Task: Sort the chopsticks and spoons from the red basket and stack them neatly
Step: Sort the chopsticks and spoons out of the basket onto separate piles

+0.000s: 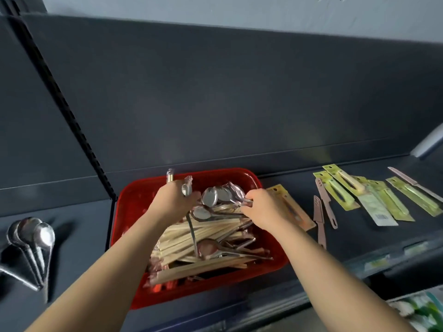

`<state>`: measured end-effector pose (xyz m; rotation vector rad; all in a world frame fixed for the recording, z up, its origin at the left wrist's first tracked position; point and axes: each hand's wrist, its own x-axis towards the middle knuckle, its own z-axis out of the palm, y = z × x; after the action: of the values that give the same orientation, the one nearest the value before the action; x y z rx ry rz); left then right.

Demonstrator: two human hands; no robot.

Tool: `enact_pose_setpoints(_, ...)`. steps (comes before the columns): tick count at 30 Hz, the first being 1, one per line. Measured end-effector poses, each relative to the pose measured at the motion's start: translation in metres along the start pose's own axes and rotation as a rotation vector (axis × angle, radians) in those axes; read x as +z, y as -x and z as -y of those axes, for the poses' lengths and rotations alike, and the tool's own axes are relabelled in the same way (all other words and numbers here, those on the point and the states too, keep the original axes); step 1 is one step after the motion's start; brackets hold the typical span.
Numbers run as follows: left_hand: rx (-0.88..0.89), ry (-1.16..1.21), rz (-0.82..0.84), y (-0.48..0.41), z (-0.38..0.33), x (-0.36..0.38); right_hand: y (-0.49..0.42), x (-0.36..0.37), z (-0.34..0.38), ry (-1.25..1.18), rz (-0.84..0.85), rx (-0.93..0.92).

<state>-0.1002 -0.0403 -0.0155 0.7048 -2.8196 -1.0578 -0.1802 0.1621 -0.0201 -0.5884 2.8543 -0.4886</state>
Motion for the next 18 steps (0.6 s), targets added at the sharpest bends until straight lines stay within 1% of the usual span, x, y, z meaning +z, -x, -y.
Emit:
enact_pose_setpoints(2, -0.016, -0.138, 0.036, 0.003, -0.004, 0.004, -0.005, 0.006, -0.001, 0.031, 0.007, -0.007)
enact_pose_setpoints(4, -0.053, -0.283, 0.027, 0.005, -0.004, 0.009, -0.01, 0.008, -0.002, 0.033, 0.06, -0.028)
enact_pose_setpoints(5, -0.077, -0.312, 0.011, 0.007, -0.004, 0.011, -0.012, 0.006, -0.002, 0.008, 0.09, -0.048)
enact_pose_setpoints(6, -0.098, -0.296, -0.002, 0.008, -0.003, 0.013, -0.013, 0.004, -0.003, -0.02, 0.117, -0.055)
enact_pose_setpoints(8, -0.119, -0.139, -0.027, 0.009, 0.0, 0.017, -0.014, -0.006, -0.006, -0.041, 0.13, -0.063)
enact_pose_setpoints(10, -0.108, 0.042, -0.033, 0.012, 0.001, 0.017, -0.014, -0.018, -0.012, -0.007, 0.107, -0.057)
enact_pose_setpoints(12, -0.09, 0.148, -0.042, 0.013, 0.003, 0.016, -0.014, -0.026, -0.018, 0.033, 0.078, -0.05)
enact_pose_setpoints(15, -0.089, 0.226, -0.039, 0.016, 0.003, 0.016, -0.01, -0.029, -0.023, 0.02, 0.061, -0.056)
enact_pose_setpoints(18, -0.134, 0.253, 0.004, 0.018, 0.0, 0.017, -0.008, -0.024, -0.021, 0.015, 0.099, -0.05)
